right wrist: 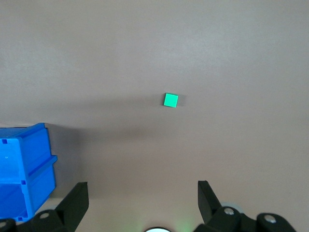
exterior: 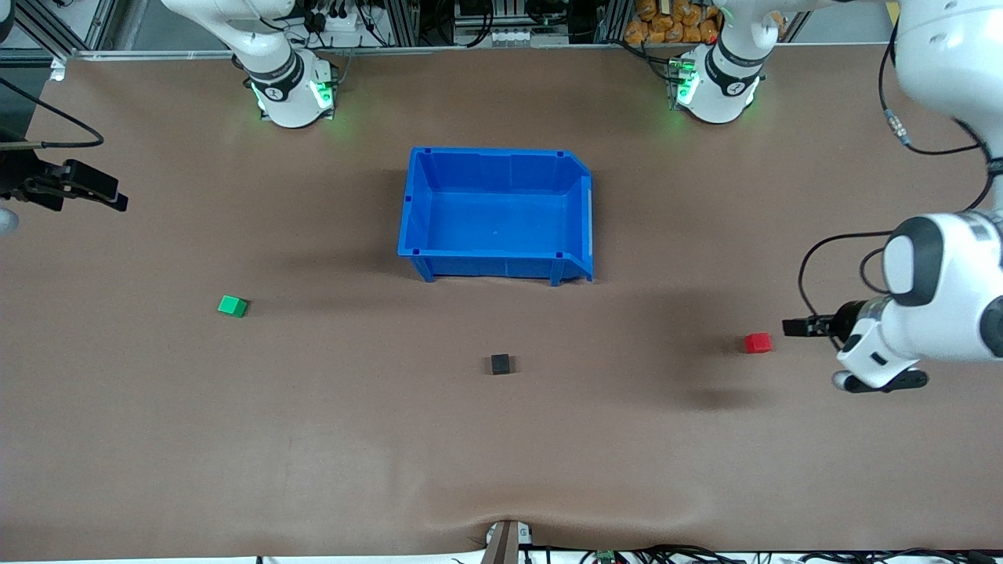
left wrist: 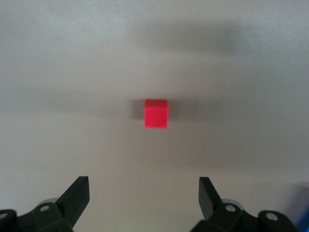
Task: Attach green and red cubes to black cube
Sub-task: 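Reach the left gripper down to the red cube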
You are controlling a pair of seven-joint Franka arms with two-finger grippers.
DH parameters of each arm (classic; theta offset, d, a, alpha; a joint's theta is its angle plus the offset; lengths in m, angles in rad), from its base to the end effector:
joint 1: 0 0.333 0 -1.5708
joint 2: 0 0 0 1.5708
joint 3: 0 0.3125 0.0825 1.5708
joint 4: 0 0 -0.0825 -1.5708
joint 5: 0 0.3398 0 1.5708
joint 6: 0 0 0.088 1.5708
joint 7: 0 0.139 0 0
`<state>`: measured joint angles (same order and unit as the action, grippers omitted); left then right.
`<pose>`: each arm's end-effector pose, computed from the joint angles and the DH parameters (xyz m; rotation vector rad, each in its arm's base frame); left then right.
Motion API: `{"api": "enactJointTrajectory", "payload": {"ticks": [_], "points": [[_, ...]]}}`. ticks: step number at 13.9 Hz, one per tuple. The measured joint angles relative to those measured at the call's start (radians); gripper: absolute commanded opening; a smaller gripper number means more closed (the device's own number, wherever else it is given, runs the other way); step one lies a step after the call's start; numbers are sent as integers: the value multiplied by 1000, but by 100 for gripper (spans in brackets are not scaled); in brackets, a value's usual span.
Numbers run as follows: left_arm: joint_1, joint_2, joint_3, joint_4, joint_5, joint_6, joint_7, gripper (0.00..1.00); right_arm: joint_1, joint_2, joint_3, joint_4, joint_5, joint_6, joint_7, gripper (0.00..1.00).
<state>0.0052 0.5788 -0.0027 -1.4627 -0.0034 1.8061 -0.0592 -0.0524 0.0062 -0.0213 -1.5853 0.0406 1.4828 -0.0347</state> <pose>0.6334 0.0014 0.3132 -3.1164 -0.0984 0.3687 0.4974 -0.0307 0.5728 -3.0904 0.0582 0.1645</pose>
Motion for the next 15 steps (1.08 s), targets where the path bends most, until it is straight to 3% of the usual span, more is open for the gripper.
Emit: {"api": "enactJointTrajectory", "payload": {"ticks": [8, 15], "points": [[-14, 117, -21, 8, -6, 179, 0, 100, 3, 30, 1, -3, 0, 7, 0, 100], [-28, 189, -19, 19, -8, 226, 0, 100, 3, 55, 0, -6, 0, 12, 0, 100]]}}
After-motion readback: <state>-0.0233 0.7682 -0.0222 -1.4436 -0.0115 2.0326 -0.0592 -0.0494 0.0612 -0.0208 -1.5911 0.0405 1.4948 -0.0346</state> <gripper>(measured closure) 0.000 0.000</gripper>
